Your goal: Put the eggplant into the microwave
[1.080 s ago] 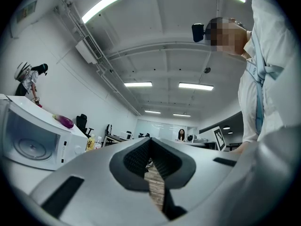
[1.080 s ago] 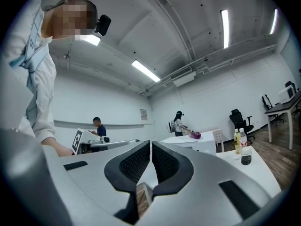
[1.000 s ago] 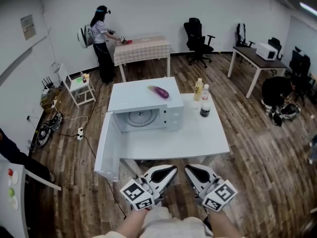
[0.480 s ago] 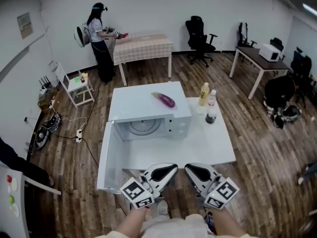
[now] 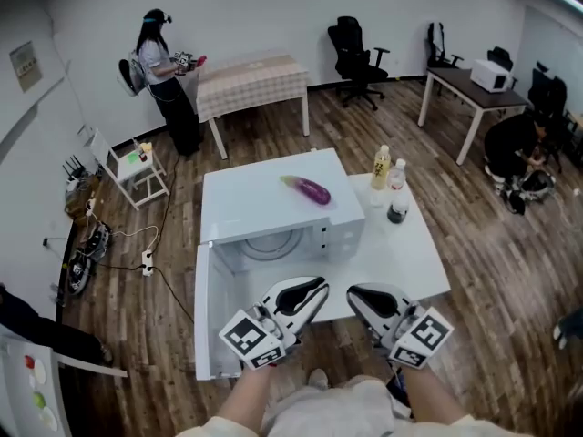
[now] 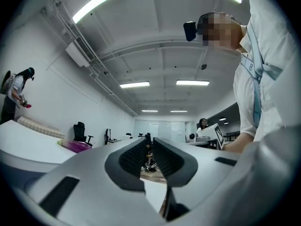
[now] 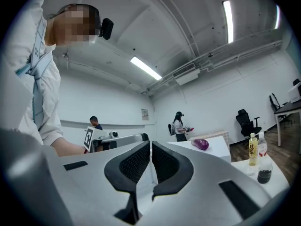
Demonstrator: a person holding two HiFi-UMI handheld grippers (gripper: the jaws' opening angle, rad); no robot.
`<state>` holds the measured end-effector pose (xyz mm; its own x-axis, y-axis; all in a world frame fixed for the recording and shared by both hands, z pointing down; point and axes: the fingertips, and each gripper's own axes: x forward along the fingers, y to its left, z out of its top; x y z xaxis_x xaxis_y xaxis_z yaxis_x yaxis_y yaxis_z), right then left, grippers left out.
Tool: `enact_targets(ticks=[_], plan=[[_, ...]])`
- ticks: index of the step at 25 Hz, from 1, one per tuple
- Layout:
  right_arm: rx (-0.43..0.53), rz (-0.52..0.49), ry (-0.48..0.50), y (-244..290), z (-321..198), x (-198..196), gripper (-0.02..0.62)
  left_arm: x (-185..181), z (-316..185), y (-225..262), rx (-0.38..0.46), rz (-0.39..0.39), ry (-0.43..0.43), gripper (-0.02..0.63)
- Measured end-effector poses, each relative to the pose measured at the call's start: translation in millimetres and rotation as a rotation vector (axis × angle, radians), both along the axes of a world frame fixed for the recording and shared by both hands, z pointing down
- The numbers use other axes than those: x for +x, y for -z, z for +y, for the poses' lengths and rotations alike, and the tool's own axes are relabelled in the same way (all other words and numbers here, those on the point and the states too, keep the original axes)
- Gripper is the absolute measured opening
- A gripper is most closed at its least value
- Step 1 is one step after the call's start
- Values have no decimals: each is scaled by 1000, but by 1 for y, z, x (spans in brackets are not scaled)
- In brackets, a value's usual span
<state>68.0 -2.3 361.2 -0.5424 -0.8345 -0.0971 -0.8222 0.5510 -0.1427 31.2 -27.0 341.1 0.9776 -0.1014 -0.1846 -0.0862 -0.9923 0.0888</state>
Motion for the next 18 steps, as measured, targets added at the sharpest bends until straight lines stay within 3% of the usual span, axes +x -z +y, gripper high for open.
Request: enact_targets(ticks=[6, 12, 18], plan=[[0, 9, -3, 2, -20, 1, 35, 5, -28, 5, 32, -22, -14, 65], [-16, 19, 20, 0, -38, 14, 35, 19, -58, 7, 88, -65, -25, 138], [-32, 22, 42, -1, -57, 34, 35, 40, -112, 1, 0, -131, 101, 180]])
